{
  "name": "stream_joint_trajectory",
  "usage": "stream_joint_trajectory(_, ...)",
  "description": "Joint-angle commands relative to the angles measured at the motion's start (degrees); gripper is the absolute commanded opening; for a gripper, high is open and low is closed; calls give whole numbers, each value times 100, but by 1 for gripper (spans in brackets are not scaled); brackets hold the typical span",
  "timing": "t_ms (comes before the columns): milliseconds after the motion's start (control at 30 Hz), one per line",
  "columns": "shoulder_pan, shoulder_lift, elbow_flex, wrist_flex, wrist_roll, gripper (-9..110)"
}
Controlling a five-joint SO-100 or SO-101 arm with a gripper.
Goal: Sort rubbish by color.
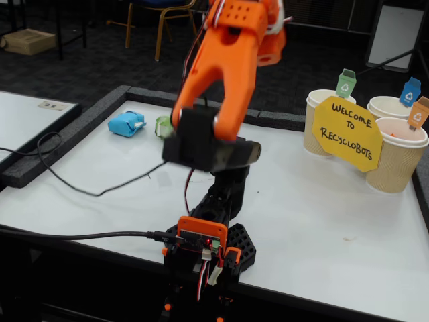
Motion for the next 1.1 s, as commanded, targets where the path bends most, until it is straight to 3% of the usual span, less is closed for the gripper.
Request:
stream_joint_trajectory(0,-817,668,149,-123,44,0)
stream_joint_trajectory(533,-4342,650,-44,844,211,0)
stream_joint_trajectory(1067,-4729,132,-158,1002,211,0)
